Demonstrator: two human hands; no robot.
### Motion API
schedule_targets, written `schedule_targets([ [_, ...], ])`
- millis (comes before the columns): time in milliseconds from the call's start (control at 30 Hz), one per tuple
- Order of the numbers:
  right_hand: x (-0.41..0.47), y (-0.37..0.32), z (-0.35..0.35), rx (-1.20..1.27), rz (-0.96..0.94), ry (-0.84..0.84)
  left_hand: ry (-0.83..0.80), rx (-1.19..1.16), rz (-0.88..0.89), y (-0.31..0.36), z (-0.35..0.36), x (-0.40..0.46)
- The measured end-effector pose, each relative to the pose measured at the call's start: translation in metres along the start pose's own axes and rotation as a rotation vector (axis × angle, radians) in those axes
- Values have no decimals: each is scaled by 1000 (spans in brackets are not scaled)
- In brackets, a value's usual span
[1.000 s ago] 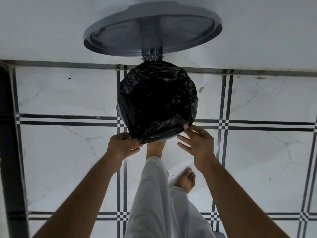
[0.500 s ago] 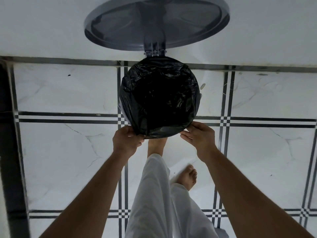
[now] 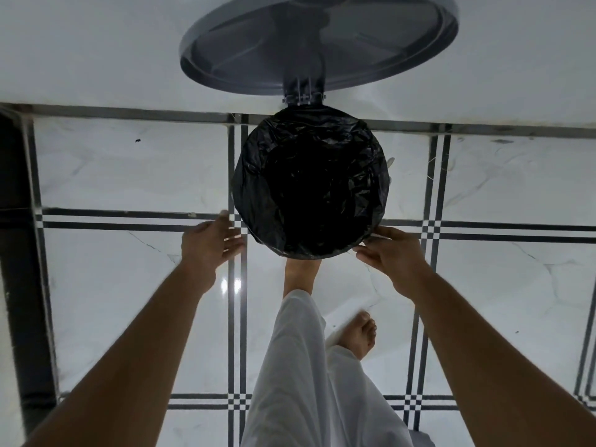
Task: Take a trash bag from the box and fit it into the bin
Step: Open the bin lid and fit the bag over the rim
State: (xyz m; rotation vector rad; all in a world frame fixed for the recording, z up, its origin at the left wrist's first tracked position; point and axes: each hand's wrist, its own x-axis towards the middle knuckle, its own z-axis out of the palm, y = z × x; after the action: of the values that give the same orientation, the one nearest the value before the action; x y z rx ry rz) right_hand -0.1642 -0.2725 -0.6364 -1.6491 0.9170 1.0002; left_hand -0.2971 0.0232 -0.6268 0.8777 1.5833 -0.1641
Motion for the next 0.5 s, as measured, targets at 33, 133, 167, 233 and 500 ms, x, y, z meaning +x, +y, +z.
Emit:
schedule_targets([
  [33, -3, -4, -3, -2, -2, 6, -44, 3, 52, 6, 1, -5],
  [133, -5, -16, -3, 52, -107, 122, -73, 124, 178, 12, 10, -19],
  [167, -5, -19, -1, 44, -162, 168, -53, 144, 204, 12, 13, -20],
  [233, -4, -26, 8, 5, -248, 223, -13, 119, 209, 12, 18, -18],
  [500, 7, -45, 37, 177, -150, 270, -40, -41, -30, 22, 20, 13],
])
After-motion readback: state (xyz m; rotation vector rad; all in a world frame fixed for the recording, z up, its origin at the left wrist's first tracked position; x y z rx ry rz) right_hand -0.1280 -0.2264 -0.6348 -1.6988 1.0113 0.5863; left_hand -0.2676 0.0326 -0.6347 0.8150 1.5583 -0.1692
